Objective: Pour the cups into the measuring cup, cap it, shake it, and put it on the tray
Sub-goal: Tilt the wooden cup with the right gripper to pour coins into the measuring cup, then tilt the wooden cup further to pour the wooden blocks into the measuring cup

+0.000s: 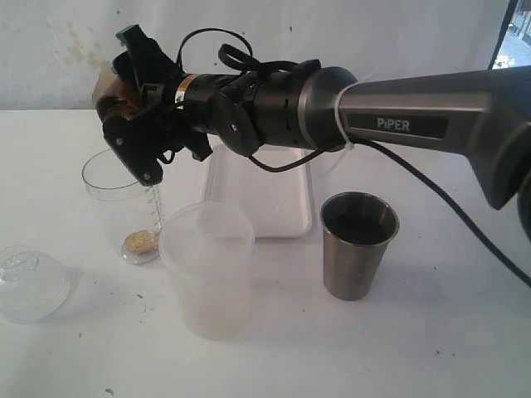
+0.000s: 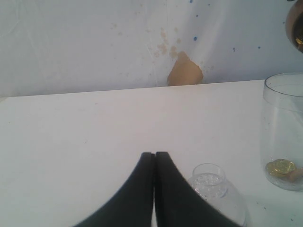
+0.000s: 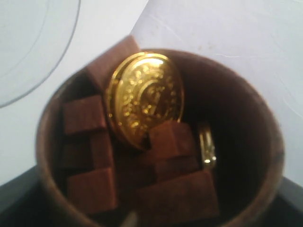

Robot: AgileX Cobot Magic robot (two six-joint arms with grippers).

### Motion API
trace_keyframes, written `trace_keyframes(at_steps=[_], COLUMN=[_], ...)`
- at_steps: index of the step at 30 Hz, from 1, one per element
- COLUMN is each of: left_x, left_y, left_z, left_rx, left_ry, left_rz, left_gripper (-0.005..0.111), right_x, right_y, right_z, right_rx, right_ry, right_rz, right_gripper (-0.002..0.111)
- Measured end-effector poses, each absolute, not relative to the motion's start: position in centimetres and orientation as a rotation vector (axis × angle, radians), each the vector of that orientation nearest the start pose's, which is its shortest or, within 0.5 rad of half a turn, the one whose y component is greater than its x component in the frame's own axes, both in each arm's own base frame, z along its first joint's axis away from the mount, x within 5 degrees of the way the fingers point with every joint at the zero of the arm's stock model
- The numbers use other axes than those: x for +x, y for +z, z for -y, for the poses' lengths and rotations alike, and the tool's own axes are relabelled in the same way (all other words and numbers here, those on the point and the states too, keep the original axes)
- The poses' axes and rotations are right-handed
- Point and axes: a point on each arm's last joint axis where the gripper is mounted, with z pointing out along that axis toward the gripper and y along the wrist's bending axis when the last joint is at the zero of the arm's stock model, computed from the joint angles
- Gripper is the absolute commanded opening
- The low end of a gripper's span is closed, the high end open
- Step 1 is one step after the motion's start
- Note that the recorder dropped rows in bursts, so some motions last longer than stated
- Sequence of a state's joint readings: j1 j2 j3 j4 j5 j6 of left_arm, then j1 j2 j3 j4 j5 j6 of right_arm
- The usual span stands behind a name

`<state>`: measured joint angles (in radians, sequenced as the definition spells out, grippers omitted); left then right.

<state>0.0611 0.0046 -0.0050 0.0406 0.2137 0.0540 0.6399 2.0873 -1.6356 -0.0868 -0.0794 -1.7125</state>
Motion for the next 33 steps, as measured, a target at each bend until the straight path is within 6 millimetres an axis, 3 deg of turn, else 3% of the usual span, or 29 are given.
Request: trace_keyframes(at_steps=[33], left_x=[5.58], left_y=[19.52], left_z=[-0.42], left_rx=[0.021], left_ry=[0.123], left_rz=[-1.698], left_gripper=[0.001], right_x=[40.15], right_y=[25.60], right_z=[-30.26], right_rx=[-1.849], right_ry=[-0.853], right_rz=[-0.567], right_gripper=[0.000])
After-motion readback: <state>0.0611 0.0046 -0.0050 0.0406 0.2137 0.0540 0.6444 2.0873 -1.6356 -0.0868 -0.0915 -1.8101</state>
